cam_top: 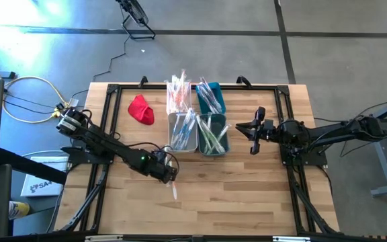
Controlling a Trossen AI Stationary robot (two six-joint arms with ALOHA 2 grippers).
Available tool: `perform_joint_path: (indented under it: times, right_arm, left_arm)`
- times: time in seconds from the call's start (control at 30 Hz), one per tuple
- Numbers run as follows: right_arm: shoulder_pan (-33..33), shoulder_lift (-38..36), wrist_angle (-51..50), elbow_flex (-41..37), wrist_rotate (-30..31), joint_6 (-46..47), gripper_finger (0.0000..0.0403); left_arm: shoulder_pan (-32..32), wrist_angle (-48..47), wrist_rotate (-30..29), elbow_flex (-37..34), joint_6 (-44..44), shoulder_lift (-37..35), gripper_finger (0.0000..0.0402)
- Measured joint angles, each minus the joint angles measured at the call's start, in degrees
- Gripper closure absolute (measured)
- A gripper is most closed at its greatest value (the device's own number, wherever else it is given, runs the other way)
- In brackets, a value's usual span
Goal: Pick & Place Toothbrushes
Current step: Put the green toothbrush into the blue bin
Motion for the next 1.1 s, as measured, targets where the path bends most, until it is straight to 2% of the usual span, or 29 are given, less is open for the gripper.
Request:
perform_joint_path:
  times: [0.43,0.77,0.9,1.1]
  right_arm:
    - [0.0,0.0,0.0,0.0,0.0,0.0,0.0367]
    - [0.0,0.0,0.0,0.0,0.0,0.0,0.0367]
    - [0.0,0.0,0.0,0.0,0.0,0.0,0.0367]
    - [0.0,0.0,0.0,0.0,0.0,0.0,0.0367]
  left_arm:
    - [0.0,3.8,-0.4,-3.2,-1.7,-0.2,0.0242]
    - [0.0,4.8,0.9,-3.4,1.8,-0.2,0.0242]
    - [-0.1,5.4,-2.4,-3.4,1.7,-0.1,0.0242]
    - [-0.1,5.6,-2.6,-3.4,1.7,-0.1,0.0242]
